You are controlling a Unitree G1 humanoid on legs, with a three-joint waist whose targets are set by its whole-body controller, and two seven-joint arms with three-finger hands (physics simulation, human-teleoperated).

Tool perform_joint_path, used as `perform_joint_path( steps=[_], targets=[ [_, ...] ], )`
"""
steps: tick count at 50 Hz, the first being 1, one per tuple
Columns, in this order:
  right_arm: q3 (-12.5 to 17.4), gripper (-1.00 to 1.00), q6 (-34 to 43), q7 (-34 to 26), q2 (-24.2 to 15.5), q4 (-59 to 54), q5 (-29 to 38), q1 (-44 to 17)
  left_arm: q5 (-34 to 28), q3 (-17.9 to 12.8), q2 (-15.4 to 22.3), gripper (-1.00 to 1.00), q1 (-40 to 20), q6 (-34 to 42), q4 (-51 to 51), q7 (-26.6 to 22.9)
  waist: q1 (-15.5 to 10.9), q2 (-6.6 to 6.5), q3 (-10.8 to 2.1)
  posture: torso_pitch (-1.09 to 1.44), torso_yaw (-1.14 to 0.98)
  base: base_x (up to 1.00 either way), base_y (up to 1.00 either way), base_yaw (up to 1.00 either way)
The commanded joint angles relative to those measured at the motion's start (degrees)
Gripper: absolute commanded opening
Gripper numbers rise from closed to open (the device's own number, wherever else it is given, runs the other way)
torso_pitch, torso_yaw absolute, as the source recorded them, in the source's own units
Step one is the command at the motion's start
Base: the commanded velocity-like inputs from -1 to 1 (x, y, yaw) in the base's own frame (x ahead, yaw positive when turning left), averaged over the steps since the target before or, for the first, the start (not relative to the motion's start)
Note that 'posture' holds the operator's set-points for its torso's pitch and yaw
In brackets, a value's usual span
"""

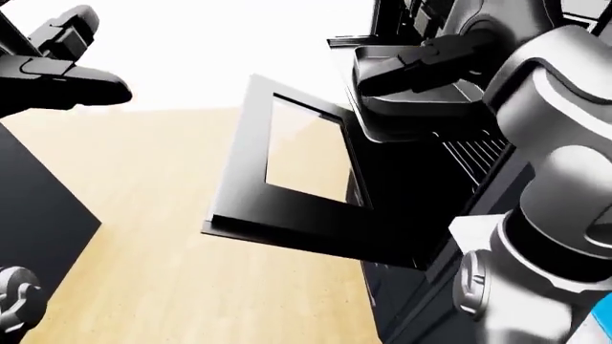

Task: Pick the potato from the top rack in the oven and place it on the plate on the counter.

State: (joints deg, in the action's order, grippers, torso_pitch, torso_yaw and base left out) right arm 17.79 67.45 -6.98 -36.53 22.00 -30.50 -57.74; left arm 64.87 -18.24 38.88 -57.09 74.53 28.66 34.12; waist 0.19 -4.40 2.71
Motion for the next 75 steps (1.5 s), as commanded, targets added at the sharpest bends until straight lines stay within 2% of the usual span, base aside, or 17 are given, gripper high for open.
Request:
perform_joint_path(
  steps=[1,8,9,15,16,24,28,29,30,40,44,47,53,61,63,68,75],
  targets=[
    [0.0,1.00,-0.2,0.1,-0.6,-0.5,0.1,-0.6,0.0,0.3,0.0,1.00,-0.7,-0.4,-0.1,0.2,-0.1,-0.64,-0.29,0.00,0.00,0.27,-0.06,0.00],
    [0.4,1.00,0.2,0.4,-0.6,-0.5,-0.9,-1.2,-0.3,0.3,0.1,1.00,-1.1,-0.3,-0.3,-0.2,-0.3,1.76,-0.88,0.00,0.00,0.22,-0.10,0.00],
    [0.7,1.00,0.6,0.6,-0.6,-0.2,-1.5,-1.6,-0.1,0.2,0.1,1.00,-1.0,-0.2,-0.1,-0.1,1.0,0.59,-1.66,0.00,0.00,0.00,0.00,-0.56],
    [0.7,1.00,0.2,1.0,-1.2,-0.3,-2.8,-1.9,0.8,0.1,0.2,1.00,-2.0,0.5,-0.4,0.8,-0.7,7.42,-1.01,0.00,0.00,0.00,0.00,-0.99],
    [0.5,1.00,0.2,1.1,-1.4,-0.3,-2.9,-2.0,0.7,0.2,0.4,1.00,-2.1,0.3,-0.6,0.7,-0.6,7.30,-2.26,0.00,0.00,0.00,0.00,-1.00],
    [-1.4,1.00,-1.1,-0.9,-2.8,-0.8,-1.6,-3.7,1.4,0.4,2.1,1.00,-4.0,0.3,-2.3,0.4,0.4,5.16,2.65,0.00,0.00,0.00,0.00,-0.15],
    [-1.5,1.00,0.5,-1.2,-3.1,-2.0,-0.9,-5.5,1.1,0.6,2.7,1.00,-5.1,0.2,-3.1,0.1,1.5,0.94,0.76,0.00,0.00,0.00,0.00,0.00],
    [-1.8,1.00,0.3,-1.4,-3.2,-2.4,-0.5,-5.9,1.3,0.6,2.8,1.00,-5.7,0.4,-3.4,0.2,1.2,3.26,1.22,0.00,0.00,0.02,-0.01,0.00],
    [-1.9,1.00,0.5,-1.6,-3.2,-2.5,-0.4,-6.3,1.6,0.5,3.0,1.00,-6.1,0.6,-3.6,0.4,0.9,2.71,-0.94,0.00,0.00,0.09,-0.02,0.00],
    [-2.1,1.00,0.9,-2.9,-2.4,-2.4,1.3,-6.9,1.8,0.8,3.9,1.00,-7.1,0.3,-4.5,0.1,-0.4,3.48,-0.71,0.00,0.00,0.12,-0.11,0.00],
    [-2.1,1.00,1.2,-3.3,-2.4,-2.3,1.7,-7.1,1.8,1.2,3.8,1.00,-7.9,0.5,-4.8,0.4,-0.9,8.38,-1.35,0.00,0.00,0.16,-0.18,0.00],
    [-1.9,1.00,0.3,-3.9,-2.3,-2.4,2.1,-6.8,2.0,1.3,3.7,1.00,-8.9,1.0,-5.1,0.6,-1.3,8.29,1.34,0.00,0.00,0.13,0.00,0.00],
    [-1.5,1.00,1.1,-4.2,-1.7,-1.6,1.4,-7.0,1.7,1.1,3.9,1.00,-9.4,1.3,-5.5,0.2,-1.4,5.85,0.32,0.00,0.00,0.00,0.00,0.23],
    [-1.6,1.00,1.0,-3.8,-1.5,-1.9,1.5,-7.2,1.1,1.3,4.0,1.00,-9.1,0.8,-5.6,-0.3,0.6,-0.05,-1.48,0.00,0.00,0.00,0.00,0.75],
    [-1.5,1.00,1.0,-3.5,-1.7,-2.3,1.7,-7.3,0.9,1.5,3.9,1.00,-9.2,0.8,-5.6,-0.5,0.4,0.70,0.90,0.00,0.00,0.00,0.00,0.00],
    [-2.1,1.00,0.9,-3.7,-1.9,-3.0,2.5,-7.4,0.2,1.5,3.6,1.00,-9.6,1.0,-5.9,-0.9,-0.1,3.91,0.95,0.00,0.00,0.10,0.00,0.00],
    [-2.6,1.00,0.5,-4.0,-1.1,-3.0,3.3,-7.1,-0.5,1.0,3.6,1.00,-8.6,0.9,-5.6,-1.7,-0.7,5.78,0.72,0.00,0.00,0.36,0.00,0.00]
  ],
)
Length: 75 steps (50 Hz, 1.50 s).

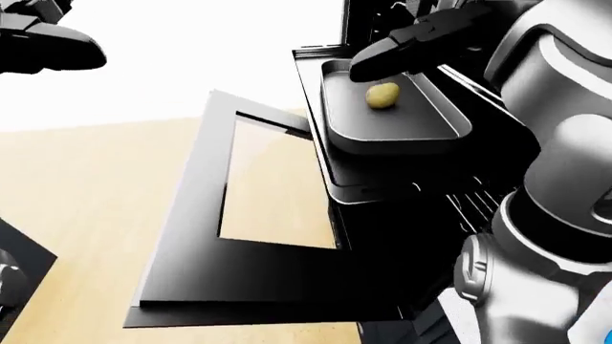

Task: Pick the potato from the top rack in the oven and place it on the plate on the counter.

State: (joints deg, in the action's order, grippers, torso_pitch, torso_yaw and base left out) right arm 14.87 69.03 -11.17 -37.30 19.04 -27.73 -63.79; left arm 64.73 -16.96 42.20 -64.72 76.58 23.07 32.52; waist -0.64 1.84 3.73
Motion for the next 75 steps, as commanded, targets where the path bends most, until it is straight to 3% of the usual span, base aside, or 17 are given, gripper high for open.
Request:
perform_joint_path(
  steps=[1,2,10,13,15,16,17,19,23,26,27,30,37,53,59,64,75],
  targets=[
    [0.1,1.00,-1.3,0.0,-0.3,-0.2,0.8,-1.1,-0.4,-0.3,0.3,1.00,-0.9,-1.2,0.0,-0.3,0.0,0.47,-0.43,0.00,0.00,0.36,0.00,0.00],
    [0.1,1.00,-1.3,-0.1,-0.3,-0.3,1.0,-1.2,-0.4,-0.5,0.3,1.00,-0.9,-1.2,0.1,-0.2,-0.1,2.20,-1.08,0.00,0.00,0.37,0.00,0.00],
    [0.0,1.00,-1.0,-0.6,0.3,-0.1,1.9,-1.4,-0.4,-0.7,0.5,1.00,-0.5,-1.2,0.3,-0.5,0.4,-1.46,-0.07,0.00,0.00,0.37,0.00,0.00],
    [-0.4,1.00,-1.6,-1.0,0.4,-0.5,2.5,-1.5,-1.0,-0.4,0.7,1.00,-0.5,-1.7,-0.2,-1.0,1.6,-3.95,-0.43,0.00,0.00,0.37,0.00,0.00],
    [-0.5,1.00,-1.5,-1.1,0.6,-0.7,2.8,-2.0,-1.7,-0.2,0.7,1.00,-0.3,-2.1,-0.3,-1.6,2.0,-7.49,-1.43,0.00,0.00,0.27,0.00,0.00],
    [-0.5,1.00,-1.5,-1.2,0.7,-0.7,2.9,-2.1,-1.9,-0.2,0.7,1.00,-0.4,-2.0,-0.4,-1.7,1.2,-6.20,-1.05,0.00,0.00,0.16,0.00,0.00],
    [-0.5,1.00,-1.6,-1.4,0.8,-0.6,3.0,-2.1,-1.8,-0.5,0.7,1.00,-0.6,-1.8,-0.4,-1.7,1.6,-7.32,0.32,0.00,0.00,0.00,0.00,0.00],
    [-0.4,1.00,-1.6,-1.7,0.8,-0.5,3.2,-2.1,-1.9,-0.7,0.8,1.00,-0.8,-1.8,-0.1,-1.8,1.9,-6.65,0.32,0.00,0.00,0.00,0.00,0.00],
    [-0.1,1.00,-1.0,-2.2,0.4,-0.6,3.3,-3.0,-0.9,-1.2,1.0,1.00,-1.9,-1.1,-0.1,-1.9,1.9,-3.86,1.74,0.00,0.00,0.00,0.00,0.00],
    [0.0,1.00,-0.8,-2.6,0.0,-0.6,3.4,-3.2,0.7,-1.1,1.2,1.00,-2.4,-0.2,0.3,-1.4,0.7,-0.06,0.60,0.00,0.00,0.00,0.00,0.00],
    [0.0,1.00,-0.9,-2.7,-0.1,-0.6,3.4,-3.2,1.1,-1.0,1.4,1.00,-2.2,-0.1,0.7,-1.5,0.6,-1.59,1.10,0.00,0.00,0.00,0.00,0.00],
    [-0.4,1.00,-0.3,-3.3,-0.5,-0.9,3.5,-4.2,1.4,-1.0,1.7,1.00,-2.2,-0.6,0.7,-1.0,0.5,-2.07,-0.16,0.00,0.00,0.00,0.00,0.00],
    [-2.1,1.00,1.4,-6.0,-1.3,-1.8,4.7,-6.4,3.2,-1.2,2.6,1.00,-1.3,-1.4,1.4,-0.4,0.7,-3.31,-0.68,0.00,0.00,0.00,0.00,0.00],
    [-7.2,1.00,0.7,-17.3,-1.8,-5.9,14.1,-7.5,6.8,-0.5,4.0,1.00,-0.4,-3.3,1.0,1.5,1.5,-3.69,-3.80,-0.11,0.00,0.00,0.00,0.00],
    [-14.0,1.00,-5.0,-28.8,-2.8,-10.6,24.7,-9.1,7.5,-0.5,4.3,1.00,-1.0,-3.0,0.5,2.1,1.6,-3.91,-4.32,-0.11,0.00,0.00,0.00,0.00],
    [-16.2,1.00,-13.0,-39.3,-1.7,-17.6,37.6,-11.9,9.7,-0.9,4.9,1.00,-2.2,-4.1,-0.3,3.3,1.7,-4.22,-4.37,-0.11,0.00,0.00,0.00,0.00],
    [-14.2,1.00,-37.6,-51.6,5.3,-36.4,61.3,-18.7,10.5,0.1,5.6,1.00,-0.8,-6.2,0.2,3.4,2.2,-5.43,-4.33,-0.11,0.00,0.00,0.00,0.00]
  ],
)
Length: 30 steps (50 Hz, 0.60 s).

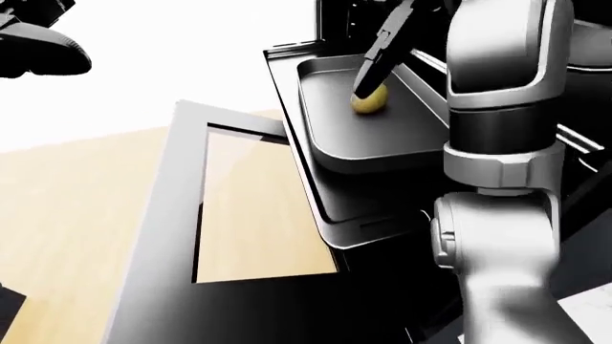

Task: Pick the potato from the top rack in the oven and place it on the plate on the counter.

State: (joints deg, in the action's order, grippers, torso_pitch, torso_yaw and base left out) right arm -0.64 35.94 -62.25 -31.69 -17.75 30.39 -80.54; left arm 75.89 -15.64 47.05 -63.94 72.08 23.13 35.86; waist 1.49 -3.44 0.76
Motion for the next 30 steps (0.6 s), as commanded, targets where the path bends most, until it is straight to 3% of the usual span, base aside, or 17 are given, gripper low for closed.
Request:
perform_joint_path(
  steps=[1,6,12,23,30],
  targets=[
    [1.7,1.00,-6.6,-0.3,0.6,-1.3,4.3,-2.5,-1.1,-1.1,0.7,1.00,-1.3,-1.9,0.2,-0.2,0.1,-0.20,-1.36,-0.11,0.00,0.00,0.00,0.00],
    [3.1,1.00,-15.8,1.8,2.9,-10.6,6.9,-5.7,-0.9,-1.7,1.4,1.00,-1.2,-1.8,0.0,-0.7,0.4,-0.53,-1.54,-0.11,0.00,0.00,0.00,0.00],
    [1.8,1.00,-29.3,5.2,2.8,-23.3,11.8,-9.3,-1.5,-1.9,1.9,1.00,-0.5,-2.4,-0.1,-1.6,0.6,-0.79,-1.57,-0.11,0.00,0.00,0.00,0.00],
    [0.8,1.00,-45.0,9.9,5.1,-33.0,18.2,-10.1,-2.0,-2.6,2.2,1.00,1.5,-2.9,0.6,-2.6,0.5,-0.97,-1.87,-0.11,0.00,0.00,0.00,0.00],
    [0.7,1.00,-49.7,14.3,6.5,-40.4,21.3,-12.6,-2.6,-2.9,3.2,1.00,2.2,-3.2,0.3,-4.0,0.6,-1.35,-2.08,-0.11,0.00,0.00,0.00,0.00]
  ],
)
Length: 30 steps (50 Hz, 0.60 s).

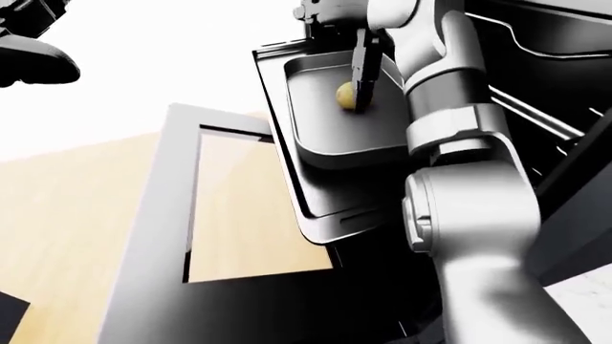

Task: Pick the potato from the top rack in the oven and place it on the plate on the counter.

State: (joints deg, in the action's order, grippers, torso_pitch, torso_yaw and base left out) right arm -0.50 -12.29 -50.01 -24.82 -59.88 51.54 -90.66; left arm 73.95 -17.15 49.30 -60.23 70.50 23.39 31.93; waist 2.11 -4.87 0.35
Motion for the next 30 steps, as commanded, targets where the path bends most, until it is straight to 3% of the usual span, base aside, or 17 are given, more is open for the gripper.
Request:
perform_joint_path(
  steps=[1,21,30],
  targets=[
    [0.6,1.00,-1.7,2.3,-0.3,1.3,0.5,-2.5,-0.6,-1.4,1.0,1.00,-1.6,-1.6,0.0,0.0,0.0,0.05,-1.67,-0.11,0.00,0.00,0.00,0.00],
    [0.5,1.00,-4.6,3.5,0.3,-0.5,5.6,1.0,-0.6,-1.6,1.5,1.00,-0.6,-2.1,0.4,-0.5,0.2,0.19,-1.83,-0.11,0.00,0.00,0.00,0.00],
    [0.1,0.53,-5.1,4.7,0.2,-1.5,7.7,1.6,-0.4,-1.7,1.3,1.00,-0.3,-2.1,0.7,-0.3,0.3,0.22,-1.87,-0.11,0.00,0.00,0.00,0.00]
  ],
)
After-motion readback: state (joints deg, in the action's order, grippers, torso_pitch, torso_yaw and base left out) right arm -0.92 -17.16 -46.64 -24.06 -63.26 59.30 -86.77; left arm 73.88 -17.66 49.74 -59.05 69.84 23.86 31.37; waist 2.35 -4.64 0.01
